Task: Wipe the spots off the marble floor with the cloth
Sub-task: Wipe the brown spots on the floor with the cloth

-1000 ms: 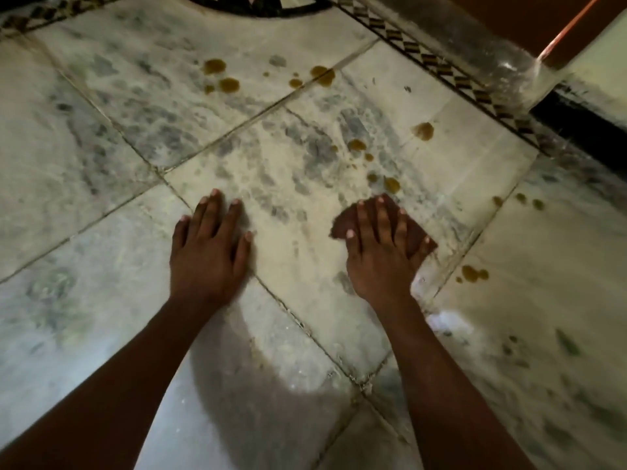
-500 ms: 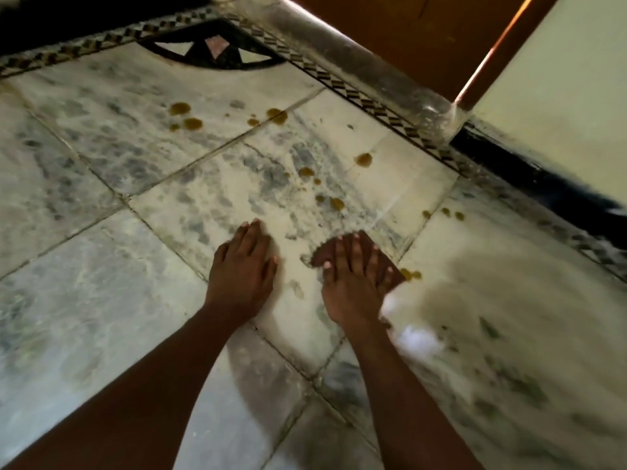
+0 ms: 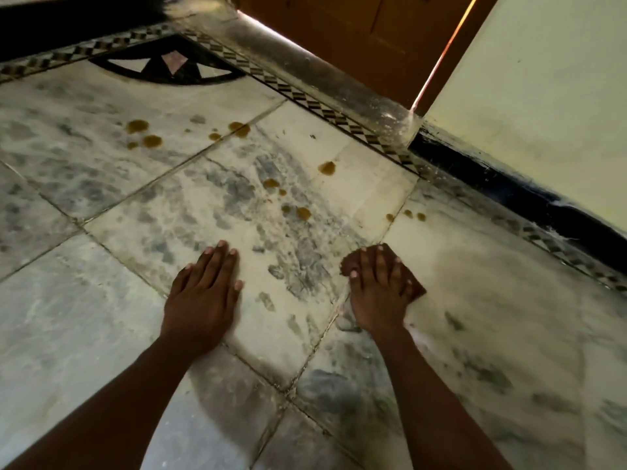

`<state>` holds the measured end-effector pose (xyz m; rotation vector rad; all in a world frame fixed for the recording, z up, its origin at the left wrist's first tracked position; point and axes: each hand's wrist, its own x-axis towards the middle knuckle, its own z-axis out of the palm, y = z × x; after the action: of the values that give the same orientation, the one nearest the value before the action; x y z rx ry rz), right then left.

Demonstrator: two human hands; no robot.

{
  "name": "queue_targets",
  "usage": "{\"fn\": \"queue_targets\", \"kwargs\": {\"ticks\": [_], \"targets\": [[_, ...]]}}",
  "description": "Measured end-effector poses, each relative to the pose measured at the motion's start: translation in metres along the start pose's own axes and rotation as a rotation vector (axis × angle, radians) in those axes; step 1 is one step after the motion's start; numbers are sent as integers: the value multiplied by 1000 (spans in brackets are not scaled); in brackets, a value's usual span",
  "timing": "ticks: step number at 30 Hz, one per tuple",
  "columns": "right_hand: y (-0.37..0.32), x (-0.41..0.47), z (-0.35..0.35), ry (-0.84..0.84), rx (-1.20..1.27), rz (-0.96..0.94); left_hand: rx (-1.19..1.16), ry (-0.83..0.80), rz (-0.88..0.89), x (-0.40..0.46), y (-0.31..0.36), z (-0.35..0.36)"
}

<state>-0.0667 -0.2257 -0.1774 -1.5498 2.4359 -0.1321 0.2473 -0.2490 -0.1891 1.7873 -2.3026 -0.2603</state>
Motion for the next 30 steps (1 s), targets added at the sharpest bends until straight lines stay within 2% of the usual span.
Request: {"fn": "queue_targets", "kwargs": {"ticks": [4, 6, 8, 10, 12, 14, 16, 19, 21, 23, 26, 27, 29, 30], "targets": [[5, -52, 6, -27, -46, -355, -1, -33, -13, -1, -1, -2], [37, -85, 3, -66, -69, -394, 6, -37, -11, -3, 0, -2], [73, -92, -6, -44, -85, -236, 20, -25, -8, -4, 0, -1], [92, -70, -14, 0, -97, 11, 30, -19, -9, -5, 1, 0], [77, -29, -21, 18, -14, 196, 35, -17, -15, -4, 2, 0], [45, 1, -20, 13, 49, 248, 27, -20, -18, -4, 3, -1], [16, 3, -9, 4, 33, 105, 20, -20, -17, -4, 3, -1], [6, -55, 8, 11, -48, -242, 32, -18, -19, -3, 3, -2], [23, -96, 9, 4, -47, -314, 47, -6, -16, -3, 2, -2], [43, -104, 7, 25, -56, -194, 55, 14, -8, -4, 1, 1], [45, -55, -3, 116, -20, 174, 48, 26, -4, -4, 0, 4], [38, -32, -12, 88, 27, 268, 45, 25, -2, -4, 0, 4], [15, 13, -23, 24, 108, 303, 39, 29, -6, -3, -1, 4], [1, 29, -25, 5, 106, 262, 38, 33, -5, -3, 0, 2]]}}
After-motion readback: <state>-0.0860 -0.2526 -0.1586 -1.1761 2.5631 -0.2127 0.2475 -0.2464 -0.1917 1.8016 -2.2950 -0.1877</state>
